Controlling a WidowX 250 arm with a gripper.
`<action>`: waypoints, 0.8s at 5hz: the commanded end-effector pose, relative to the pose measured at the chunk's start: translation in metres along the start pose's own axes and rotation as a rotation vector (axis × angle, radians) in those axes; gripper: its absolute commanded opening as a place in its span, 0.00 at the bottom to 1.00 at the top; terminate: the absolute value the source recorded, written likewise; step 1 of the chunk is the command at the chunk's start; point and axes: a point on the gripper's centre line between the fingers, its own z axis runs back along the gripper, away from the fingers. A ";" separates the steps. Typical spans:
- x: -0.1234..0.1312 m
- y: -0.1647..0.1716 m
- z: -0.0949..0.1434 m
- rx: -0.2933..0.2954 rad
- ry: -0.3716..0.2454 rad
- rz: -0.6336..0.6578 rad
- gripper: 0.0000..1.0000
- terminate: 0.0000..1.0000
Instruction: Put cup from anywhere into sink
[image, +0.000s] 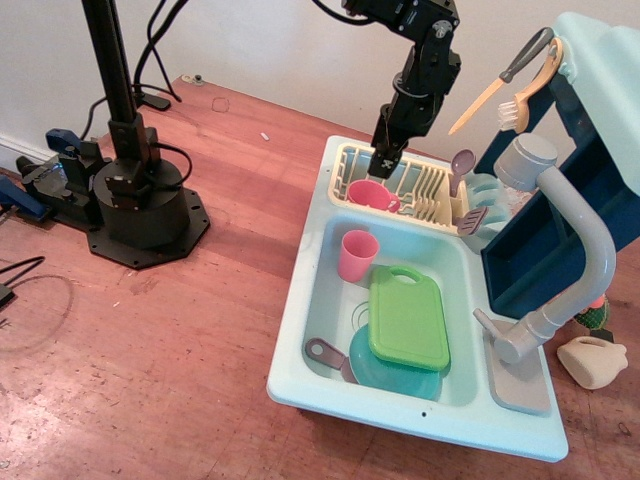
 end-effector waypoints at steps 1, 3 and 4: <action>0.000 0.000 0.000 0.000 0.000 0.000 1.00 0.00; 0.002 -0.007 -0.023 0.008 0.011 -0.001 1.00 0.00; 0.002 -0.009 -0.033 0.007 0.021 -0.003 1.00 0.00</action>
